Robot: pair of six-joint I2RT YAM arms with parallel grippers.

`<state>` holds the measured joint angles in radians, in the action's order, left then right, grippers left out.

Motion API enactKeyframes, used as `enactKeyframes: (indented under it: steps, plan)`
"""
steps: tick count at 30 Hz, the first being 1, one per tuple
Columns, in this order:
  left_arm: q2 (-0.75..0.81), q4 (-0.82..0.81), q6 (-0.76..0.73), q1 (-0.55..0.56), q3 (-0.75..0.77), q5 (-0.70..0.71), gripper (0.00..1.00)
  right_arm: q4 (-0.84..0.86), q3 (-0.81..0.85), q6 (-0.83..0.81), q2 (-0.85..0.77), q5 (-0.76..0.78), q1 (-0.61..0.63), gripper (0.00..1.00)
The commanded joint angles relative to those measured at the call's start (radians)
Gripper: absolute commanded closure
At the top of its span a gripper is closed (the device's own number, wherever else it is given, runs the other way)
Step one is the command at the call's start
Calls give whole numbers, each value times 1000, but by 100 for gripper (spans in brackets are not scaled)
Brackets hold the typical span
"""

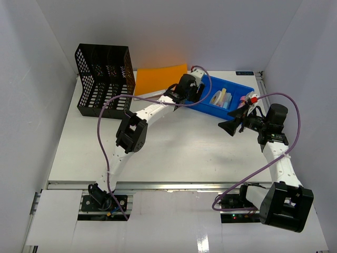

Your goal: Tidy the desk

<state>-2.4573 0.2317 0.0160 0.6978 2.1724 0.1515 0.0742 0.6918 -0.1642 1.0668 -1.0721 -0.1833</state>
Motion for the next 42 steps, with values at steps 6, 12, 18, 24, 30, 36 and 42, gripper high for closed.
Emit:
enactKeyframes:
  steps: [6,12,18,24,30,36,42]
  plan:
    - [125,7,66,2,52,-90,8,12,32,2,1,-2,-7,10]
    - [173,1,95,3,41,-141,4,10,32,0,-1,-3,-15,10]
    - [289,-2,25,3,-52,-135,5,10,29,-5,-1,-12,-25,10]
    - [482,-88,-223,-13,-318,-34,5,10,28,-6,3,-13,-27,10]
    - [652,-429,-456,-101,-790,-6,2,10,25,-9,6,-9,-28,10]
    - [654,-593,-539,-182,-961,-97,2,7,26,-14,13,-7,-30,10]
    - [571,-725,-656,-188,-990,-150,2,7,28,-14,17,-9,-30,10]
